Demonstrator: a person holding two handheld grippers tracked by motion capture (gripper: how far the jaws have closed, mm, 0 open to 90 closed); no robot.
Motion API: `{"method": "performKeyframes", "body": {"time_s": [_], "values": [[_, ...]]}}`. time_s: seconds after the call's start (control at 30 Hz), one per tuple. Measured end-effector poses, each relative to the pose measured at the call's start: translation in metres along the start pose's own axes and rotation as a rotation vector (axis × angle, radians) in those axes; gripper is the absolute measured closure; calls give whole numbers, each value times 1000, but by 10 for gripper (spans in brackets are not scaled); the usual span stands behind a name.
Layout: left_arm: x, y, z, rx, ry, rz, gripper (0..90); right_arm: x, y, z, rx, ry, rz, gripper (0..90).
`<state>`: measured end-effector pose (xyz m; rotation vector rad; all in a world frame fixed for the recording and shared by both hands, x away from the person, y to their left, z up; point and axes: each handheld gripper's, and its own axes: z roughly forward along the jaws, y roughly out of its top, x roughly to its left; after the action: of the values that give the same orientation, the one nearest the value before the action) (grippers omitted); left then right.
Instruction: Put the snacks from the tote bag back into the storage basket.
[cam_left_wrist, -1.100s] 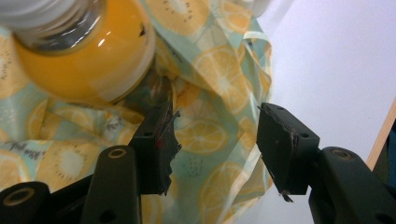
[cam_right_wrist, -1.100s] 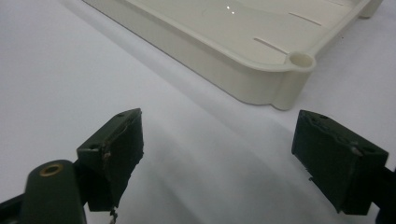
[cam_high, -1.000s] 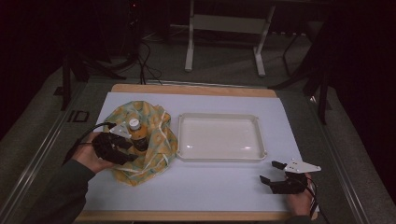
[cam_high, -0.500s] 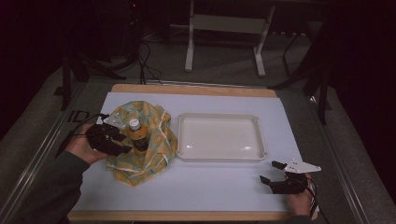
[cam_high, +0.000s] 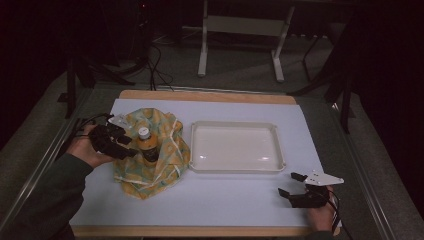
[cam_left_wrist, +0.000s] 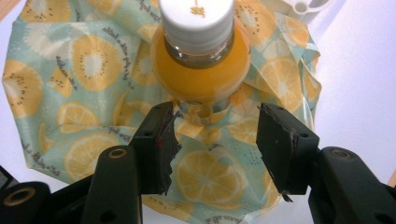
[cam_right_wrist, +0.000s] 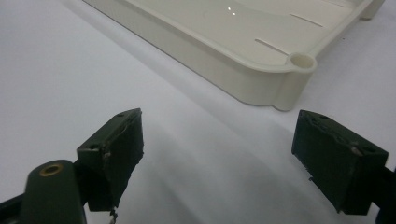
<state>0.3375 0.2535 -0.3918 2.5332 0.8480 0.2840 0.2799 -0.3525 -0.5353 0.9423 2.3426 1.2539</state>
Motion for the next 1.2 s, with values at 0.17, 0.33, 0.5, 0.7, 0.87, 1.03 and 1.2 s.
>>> {"method": "performKeyframes", "body": {"time_s": [0.17,0.33,0.5,0.7,0.87,1.03,1.2], "values": [[4,3,0,-2,-4,-4,473,0,0,0,-1,1,1,162],[6,6,-2,1,-6,-1,474,0,0,0,-1,1,1,162],[7,12,-4,6,-4,1,474,0,0,0,0,2,2,162],[10,19,-7,12,1,6,471,0,0,0,-1,3,3,162],[11,27,-9,20,8,10,470,0,0,0,0,2,1,162],[12,35,-9,34,7,19,499,0,0,0,1,1,-2,162],[11,45,-7,60,6,27,531,0,0,0,-1,2,1,162]]}}
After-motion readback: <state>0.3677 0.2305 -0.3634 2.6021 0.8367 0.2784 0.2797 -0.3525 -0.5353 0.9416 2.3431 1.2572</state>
